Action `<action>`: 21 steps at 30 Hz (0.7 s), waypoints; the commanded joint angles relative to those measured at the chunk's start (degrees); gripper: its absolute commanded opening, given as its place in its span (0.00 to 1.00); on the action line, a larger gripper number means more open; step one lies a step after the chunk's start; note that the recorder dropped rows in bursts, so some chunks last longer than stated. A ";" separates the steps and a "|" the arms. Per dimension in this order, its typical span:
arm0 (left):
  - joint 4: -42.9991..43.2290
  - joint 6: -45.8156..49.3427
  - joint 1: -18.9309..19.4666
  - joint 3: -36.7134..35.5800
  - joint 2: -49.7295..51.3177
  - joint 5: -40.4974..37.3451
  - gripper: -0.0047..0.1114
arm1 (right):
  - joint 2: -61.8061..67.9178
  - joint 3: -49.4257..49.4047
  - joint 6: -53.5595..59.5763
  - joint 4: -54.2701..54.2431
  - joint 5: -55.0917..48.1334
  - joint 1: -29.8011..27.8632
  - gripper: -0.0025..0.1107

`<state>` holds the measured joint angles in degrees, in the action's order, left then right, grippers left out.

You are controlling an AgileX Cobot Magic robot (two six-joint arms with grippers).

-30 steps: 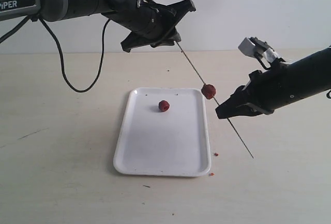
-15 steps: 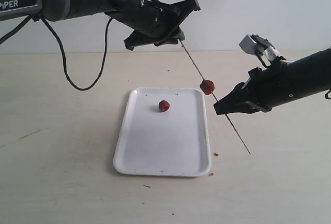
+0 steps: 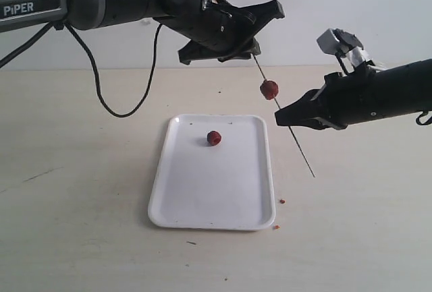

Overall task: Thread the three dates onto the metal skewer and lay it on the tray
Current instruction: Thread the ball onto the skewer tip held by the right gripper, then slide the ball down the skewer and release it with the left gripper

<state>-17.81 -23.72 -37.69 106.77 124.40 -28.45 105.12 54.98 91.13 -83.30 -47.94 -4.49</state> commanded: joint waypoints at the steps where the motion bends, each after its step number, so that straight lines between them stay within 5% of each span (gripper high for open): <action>1: -0.79 0.86 -1.16 -0.20 0.09 -5.09 0.10 | -0.39 0.28 7.43 -9.32 -1.10 -0.23 0.02; 18: -2.68 7.01 -1.26 -0.20 0.09 -8.56 0.10 | 2.12 0.28 10.99 -16.64 -3.62 -0.23 0.02; 21: -2.68 7.61 -1.26 -0.20 0.09 -8.45 0.16 | 3.53 0.28 11.39 -16.64 -4.88 -0.23 0.02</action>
<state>-20.01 -17.54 -38.14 106.98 124.31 -33.52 108.39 54.65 101.35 -96.26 -50.31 -4.49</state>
